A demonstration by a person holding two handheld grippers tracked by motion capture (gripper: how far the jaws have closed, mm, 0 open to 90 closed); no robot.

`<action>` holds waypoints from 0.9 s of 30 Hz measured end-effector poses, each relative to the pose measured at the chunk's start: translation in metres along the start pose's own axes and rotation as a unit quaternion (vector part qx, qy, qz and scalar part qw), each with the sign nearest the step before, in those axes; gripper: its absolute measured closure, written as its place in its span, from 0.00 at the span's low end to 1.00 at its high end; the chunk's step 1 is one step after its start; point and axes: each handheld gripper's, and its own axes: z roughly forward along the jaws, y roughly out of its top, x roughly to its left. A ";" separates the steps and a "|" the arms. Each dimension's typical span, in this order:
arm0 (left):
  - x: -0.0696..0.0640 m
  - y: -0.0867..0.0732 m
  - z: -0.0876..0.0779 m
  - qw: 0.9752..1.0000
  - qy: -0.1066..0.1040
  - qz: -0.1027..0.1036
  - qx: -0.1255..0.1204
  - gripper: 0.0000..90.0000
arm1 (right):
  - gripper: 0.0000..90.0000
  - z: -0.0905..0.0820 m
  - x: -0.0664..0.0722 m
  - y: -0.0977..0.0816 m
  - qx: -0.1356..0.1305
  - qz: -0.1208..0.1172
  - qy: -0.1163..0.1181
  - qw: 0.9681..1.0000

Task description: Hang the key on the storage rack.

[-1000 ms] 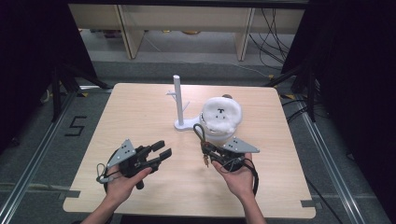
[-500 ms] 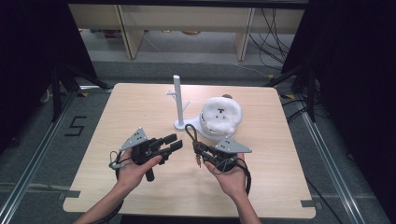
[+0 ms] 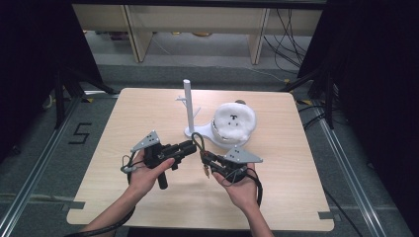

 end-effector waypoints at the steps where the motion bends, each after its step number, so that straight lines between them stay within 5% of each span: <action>1: 0.000 0.000 0.000 1.000 -0.001 -0.001 -0.001 0.78 | 0.88 0.000 0.000 0.000 0.001 -0.002 -0.001 1.000; 27: -0.001 0.001 0.004 1.000 -0.018 -0.006 -0.007 0.89 | 0.88 0.001 0.003 0.002 -0.007 -0.019 -0.001 1.000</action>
